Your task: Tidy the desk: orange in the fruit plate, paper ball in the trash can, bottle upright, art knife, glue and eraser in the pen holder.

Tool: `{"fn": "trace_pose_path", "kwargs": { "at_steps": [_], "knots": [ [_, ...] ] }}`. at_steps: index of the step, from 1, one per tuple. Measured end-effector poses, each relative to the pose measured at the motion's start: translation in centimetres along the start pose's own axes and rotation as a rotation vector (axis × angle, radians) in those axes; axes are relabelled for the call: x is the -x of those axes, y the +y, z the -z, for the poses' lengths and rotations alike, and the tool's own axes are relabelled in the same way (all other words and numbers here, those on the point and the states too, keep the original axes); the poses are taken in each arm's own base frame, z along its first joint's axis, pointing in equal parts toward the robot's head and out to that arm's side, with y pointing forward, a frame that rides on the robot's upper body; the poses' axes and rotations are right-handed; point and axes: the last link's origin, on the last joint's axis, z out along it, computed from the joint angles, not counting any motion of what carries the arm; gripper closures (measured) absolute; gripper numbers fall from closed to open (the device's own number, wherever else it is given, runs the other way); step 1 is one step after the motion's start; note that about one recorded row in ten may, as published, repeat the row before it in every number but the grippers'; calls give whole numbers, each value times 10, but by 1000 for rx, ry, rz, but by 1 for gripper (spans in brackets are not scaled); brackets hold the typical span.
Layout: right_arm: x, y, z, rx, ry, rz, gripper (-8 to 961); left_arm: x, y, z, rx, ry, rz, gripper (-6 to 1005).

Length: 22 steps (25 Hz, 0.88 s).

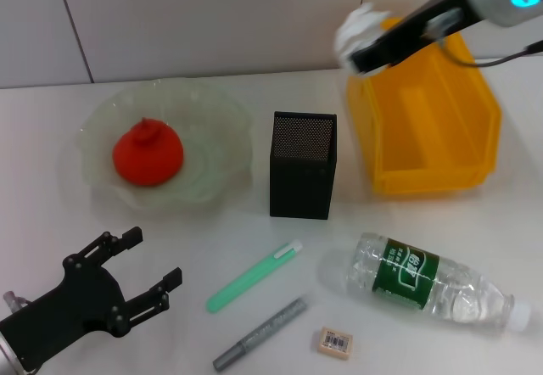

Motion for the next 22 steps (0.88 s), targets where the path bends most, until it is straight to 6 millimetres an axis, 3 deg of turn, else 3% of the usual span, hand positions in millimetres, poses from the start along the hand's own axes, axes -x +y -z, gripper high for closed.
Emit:
{"fn": "trace_pose_path", "kwargs": {
  "at_steps": [2,9,17,22],
  "knots": [
    [-12,-24,9,-82,-18,-63,450,-1,0,0,1,1,1,171],
    [-43,-57,7,-224,-2,-138,449,-1,-1,-1,3,2,0,171],
    [-70,-70,-32,-215,47,-180,433,-2,-2,-2,5,0,-3,171],
    [-70,-70,-36,-206,52,-181,423,-2,-2,-2,4,2,-3,171]
  ]
}}
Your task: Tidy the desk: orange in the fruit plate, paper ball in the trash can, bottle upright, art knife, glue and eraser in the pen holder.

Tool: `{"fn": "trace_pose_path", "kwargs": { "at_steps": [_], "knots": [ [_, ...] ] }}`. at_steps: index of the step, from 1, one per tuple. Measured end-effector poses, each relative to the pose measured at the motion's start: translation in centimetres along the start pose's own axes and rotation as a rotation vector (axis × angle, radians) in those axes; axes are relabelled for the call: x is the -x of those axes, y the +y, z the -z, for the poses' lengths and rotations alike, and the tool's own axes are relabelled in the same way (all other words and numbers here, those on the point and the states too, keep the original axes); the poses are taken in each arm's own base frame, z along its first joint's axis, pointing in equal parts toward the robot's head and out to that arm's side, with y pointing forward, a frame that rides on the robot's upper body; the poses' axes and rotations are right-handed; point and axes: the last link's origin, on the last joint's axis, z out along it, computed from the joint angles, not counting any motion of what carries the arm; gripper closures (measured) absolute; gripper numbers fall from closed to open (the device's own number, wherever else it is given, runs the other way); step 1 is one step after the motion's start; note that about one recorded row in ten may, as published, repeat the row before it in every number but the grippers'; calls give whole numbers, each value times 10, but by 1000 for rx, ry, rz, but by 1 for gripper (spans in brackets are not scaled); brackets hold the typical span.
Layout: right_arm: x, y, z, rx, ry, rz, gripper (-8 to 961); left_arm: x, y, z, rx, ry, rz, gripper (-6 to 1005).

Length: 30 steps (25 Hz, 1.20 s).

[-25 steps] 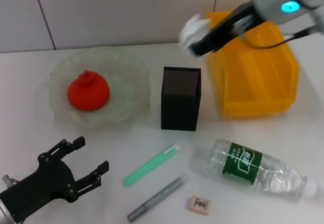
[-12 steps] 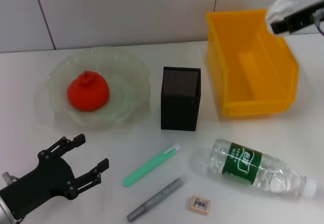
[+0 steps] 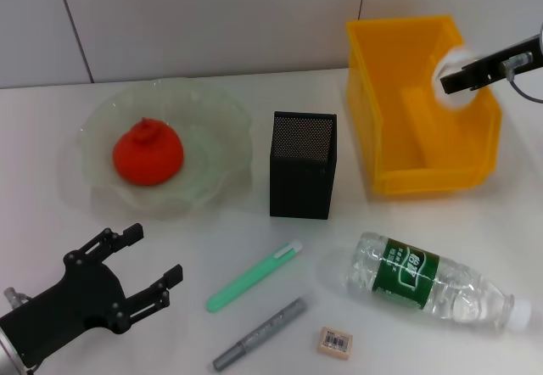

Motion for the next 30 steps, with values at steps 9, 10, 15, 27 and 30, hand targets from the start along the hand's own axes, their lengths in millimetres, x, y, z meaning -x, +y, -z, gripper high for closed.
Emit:
{"fn": "trace_pose_path", "kwargs": {
  "at_steps": [9,10,15,27,30],
  "knots": [
    [7,9,6,70,-44,5,271,1,1,2,-4,1,4,171],
    [8,12,12,94,-66,21,269,1,1,2,-4,1,4,171],
    [8,24,30,194,-162,77,262,-1,2,3,3,15,6,171],
    [-60,35,57,474,-424,154,261,-5,1,3,13,35,-6,171],
    [-91,30,57,493,-467,168,261,-6,1,2,15,36,-7,171]
  ]
}}
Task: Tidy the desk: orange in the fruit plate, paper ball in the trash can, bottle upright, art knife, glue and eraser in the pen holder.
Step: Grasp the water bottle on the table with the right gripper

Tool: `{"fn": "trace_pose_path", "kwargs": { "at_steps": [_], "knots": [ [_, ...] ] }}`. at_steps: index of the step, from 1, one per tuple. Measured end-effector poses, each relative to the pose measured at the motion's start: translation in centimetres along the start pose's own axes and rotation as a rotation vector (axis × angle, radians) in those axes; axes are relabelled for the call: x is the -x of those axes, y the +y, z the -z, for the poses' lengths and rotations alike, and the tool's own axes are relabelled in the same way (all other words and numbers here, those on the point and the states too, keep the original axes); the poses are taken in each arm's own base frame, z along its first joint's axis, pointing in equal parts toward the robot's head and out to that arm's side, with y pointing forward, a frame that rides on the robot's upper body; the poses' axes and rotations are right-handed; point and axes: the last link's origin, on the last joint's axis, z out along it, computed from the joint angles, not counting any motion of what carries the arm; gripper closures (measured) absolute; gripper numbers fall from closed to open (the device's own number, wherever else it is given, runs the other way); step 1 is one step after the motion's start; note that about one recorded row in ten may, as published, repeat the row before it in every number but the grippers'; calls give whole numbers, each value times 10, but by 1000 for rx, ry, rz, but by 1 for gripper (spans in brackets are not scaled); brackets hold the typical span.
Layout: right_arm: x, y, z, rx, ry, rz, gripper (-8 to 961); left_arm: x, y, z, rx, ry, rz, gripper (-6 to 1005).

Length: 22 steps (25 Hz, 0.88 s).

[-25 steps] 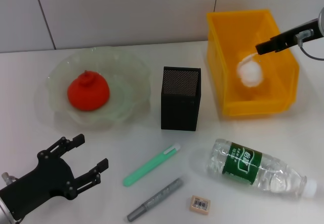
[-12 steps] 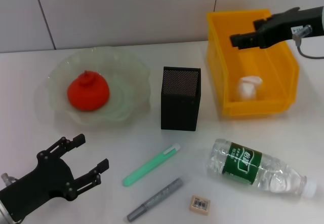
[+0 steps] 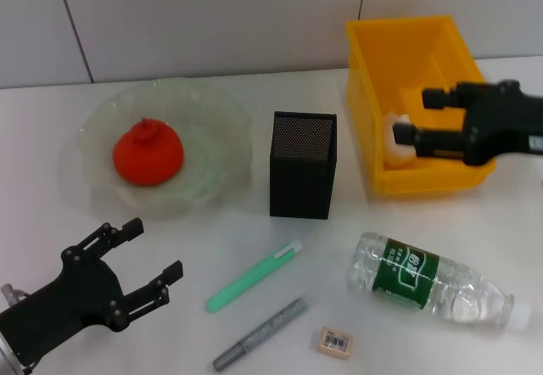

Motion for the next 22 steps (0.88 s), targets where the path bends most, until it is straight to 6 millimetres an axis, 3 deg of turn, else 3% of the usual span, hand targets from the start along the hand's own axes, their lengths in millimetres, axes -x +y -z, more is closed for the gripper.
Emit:
{"fn": "trace_pose_path", "kwargs": {
  "at_steps": [2,8,12,13,22],
  "knots": [
    [-7,1,3,5,-10,0,261,0,0,-1,1,1,-1,171],
    [-58,6,23,29,-85,-73,262,0,0,-1,2,1,13,171],
    [-82,4,49,38,-64,-125,262,-1,-1,-1,2,0,37,171],
    [-90,4,63,48,-31,-130,262,0,-1,-1,0,-1,37,171],
    [-116,11,99,74,90,-140,263,0,-2,-1,-3,-7,37,171]
  ]
}}
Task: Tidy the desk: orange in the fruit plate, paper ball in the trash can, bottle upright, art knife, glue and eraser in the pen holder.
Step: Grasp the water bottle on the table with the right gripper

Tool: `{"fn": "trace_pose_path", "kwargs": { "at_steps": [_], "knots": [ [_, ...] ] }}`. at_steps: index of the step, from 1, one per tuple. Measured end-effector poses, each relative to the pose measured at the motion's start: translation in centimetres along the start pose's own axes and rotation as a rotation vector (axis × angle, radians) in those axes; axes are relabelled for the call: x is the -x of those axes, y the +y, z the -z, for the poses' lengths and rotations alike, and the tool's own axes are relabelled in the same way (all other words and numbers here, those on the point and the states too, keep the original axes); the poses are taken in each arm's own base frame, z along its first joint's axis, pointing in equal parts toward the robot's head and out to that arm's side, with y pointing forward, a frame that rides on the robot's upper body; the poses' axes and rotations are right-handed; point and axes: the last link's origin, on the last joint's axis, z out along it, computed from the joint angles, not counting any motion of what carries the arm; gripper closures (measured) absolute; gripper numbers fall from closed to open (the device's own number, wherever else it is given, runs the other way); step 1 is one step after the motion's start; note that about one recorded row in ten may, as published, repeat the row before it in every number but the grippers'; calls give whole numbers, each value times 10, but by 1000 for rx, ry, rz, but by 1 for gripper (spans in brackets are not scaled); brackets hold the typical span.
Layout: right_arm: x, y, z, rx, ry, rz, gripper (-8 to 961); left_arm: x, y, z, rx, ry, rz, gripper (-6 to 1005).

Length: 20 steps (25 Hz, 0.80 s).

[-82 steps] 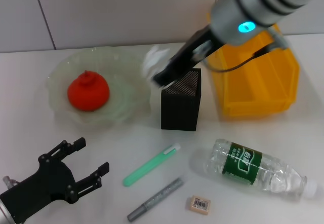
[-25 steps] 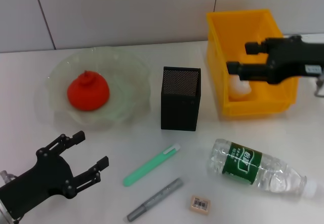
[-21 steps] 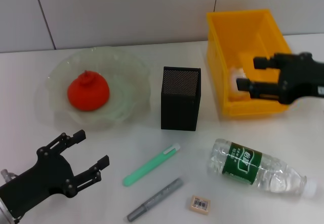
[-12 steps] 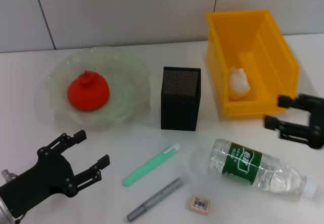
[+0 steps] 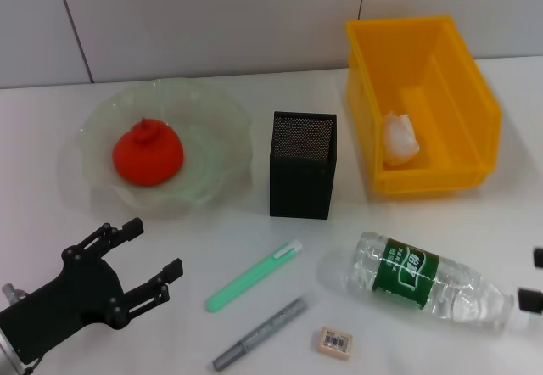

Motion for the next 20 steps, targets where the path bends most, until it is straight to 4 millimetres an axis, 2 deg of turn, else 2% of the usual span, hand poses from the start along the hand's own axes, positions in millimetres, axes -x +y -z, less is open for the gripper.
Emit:
{"fn": "trace_pose_path", "kwargs": {
  "at_steps": [2,5,10,15,20],
  "knots": [
    [-3,-1,6,-7,36,-21,264,0,0,0,0,-3,0,171],
    [4,-4,14,-11,114,-42,264,1,0,0,-1,-6,-1,171],
    [44,-14,14,-15,275,-68,264,0,-1,-2,1,-9,-4,171],
    [89,-13,13,3,369,-70,265,0,-2,-2,-1,-9,-4,171],
    [111,-15,0,-24,501,-33,265,0,-2,-2,-2,-8,-3,171]
  ]
}}
